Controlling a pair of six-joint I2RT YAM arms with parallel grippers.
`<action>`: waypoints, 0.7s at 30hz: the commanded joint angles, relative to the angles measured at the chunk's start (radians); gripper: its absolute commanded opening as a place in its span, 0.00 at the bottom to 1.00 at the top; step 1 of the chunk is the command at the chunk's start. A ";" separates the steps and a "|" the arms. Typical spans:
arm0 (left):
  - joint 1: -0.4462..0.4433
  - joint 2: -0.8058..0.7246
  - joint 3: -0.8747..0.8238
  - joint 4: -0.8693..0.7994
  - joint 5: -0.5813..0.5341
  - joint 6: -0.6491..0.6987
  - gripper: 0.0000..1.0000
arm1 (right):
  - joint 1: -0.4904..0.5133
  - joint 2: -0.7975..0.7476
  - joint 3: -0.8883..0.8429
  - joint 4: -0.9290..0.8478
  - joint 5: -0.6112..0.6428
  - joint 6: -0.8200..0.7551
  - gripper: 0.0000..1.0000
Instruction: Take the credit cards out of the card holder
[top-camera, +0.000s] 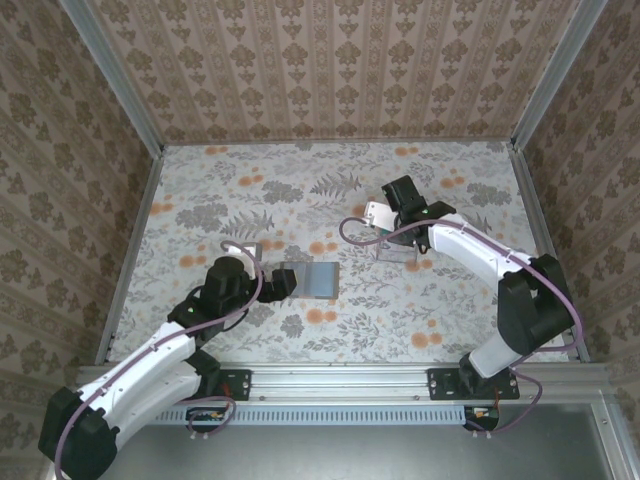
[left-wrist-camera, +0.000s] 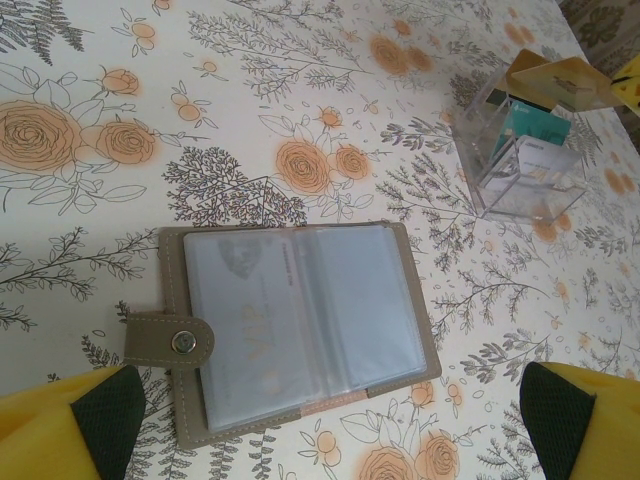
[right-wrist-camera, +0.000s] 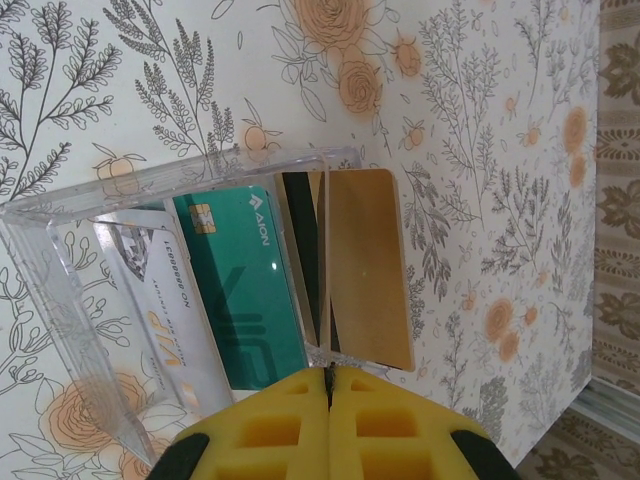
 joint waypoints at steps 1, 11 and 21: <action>-0.007 -0.014 -0.012 -0.029 -0.010 -0.013 1.00 | -0.018 0.013 0.013 0.015 0.011 -0.025 0.00; -0.007 -0.015 -0.012 -0.029 -0.011 -0.014 1.00 | -0.049 0.014 -0.024 0.037 -0.007 -0.042 0.00; -0.007 -0.011 -0.012 -0.032 -0.016 -0.011 1.00 | -0.048 0.078 0.006 0.041 -0.007 -0.020 0.00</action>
